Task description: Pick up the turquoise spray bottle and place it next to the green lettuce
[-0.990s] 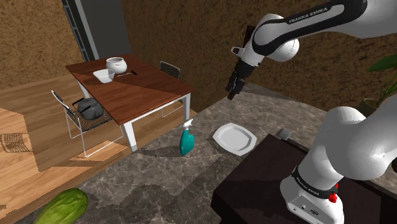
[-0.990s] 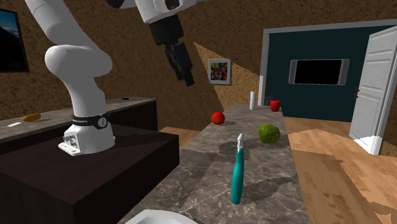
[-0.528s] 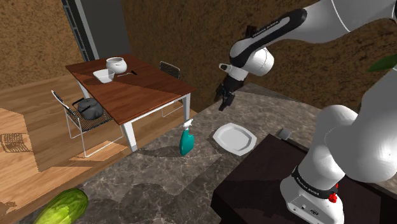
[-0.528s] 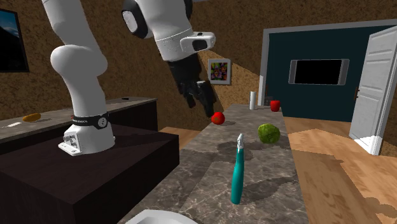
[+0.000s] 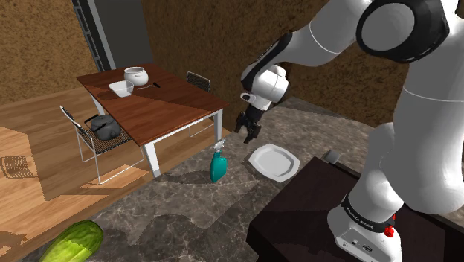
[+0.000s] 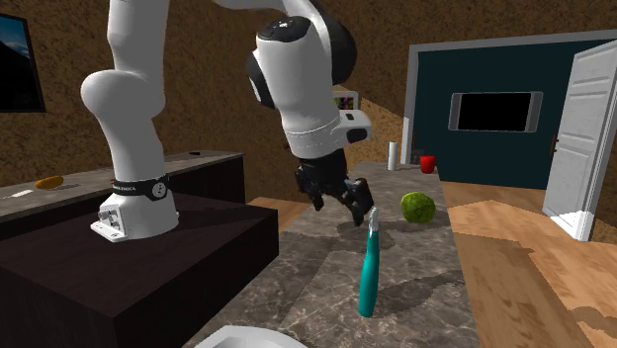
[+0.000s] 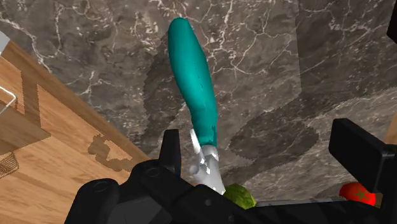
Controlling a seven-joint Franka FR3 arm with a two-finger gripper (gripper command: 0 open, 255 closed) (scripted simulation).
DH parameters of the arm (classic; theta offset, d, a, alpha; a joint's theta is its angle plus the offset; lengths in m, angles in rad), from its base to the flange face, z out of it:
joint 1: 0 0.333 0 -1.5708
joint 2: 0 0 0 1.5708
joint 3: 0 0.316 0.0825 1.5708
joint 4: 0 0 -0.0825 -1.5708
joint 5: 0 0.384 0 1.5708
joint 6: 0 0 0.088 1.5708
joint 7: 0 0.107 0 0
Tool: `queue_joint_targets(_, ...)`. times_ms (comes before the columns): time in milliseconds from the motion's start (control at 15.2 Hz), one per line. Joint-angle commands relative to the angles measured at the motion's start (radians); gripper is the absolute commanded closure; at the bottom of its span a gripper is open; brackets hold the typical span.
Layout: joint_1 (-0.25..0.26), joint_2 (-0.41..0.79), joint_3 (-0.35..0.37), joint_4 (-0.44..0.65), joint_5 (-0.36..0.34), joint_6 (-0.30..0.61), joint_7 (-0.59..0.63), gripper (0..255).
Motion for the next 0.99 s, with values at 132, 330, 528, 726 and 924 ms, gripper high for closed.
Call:
queue_joint_targets(132,-0.067,0.199,0.088,0.137,0.131,-0.072,-0.2,0)
queue_joint_targets(330,-0.108,0.318,0.151,0.233,0.179,-0.103,-0.304,0)
queue_joint_targets(528,-0.14,0.429,0.207,0.333,0.205,-0.127,-0.388,0)
queue_joint_targets(726,-0.141,0.452,0.222,0.344,0.223,-0.116,-0.398,0)
queue_joint_targets(924,-0.14,0.481,0.24,0.356,0.249,-0.099,-0.409,0)
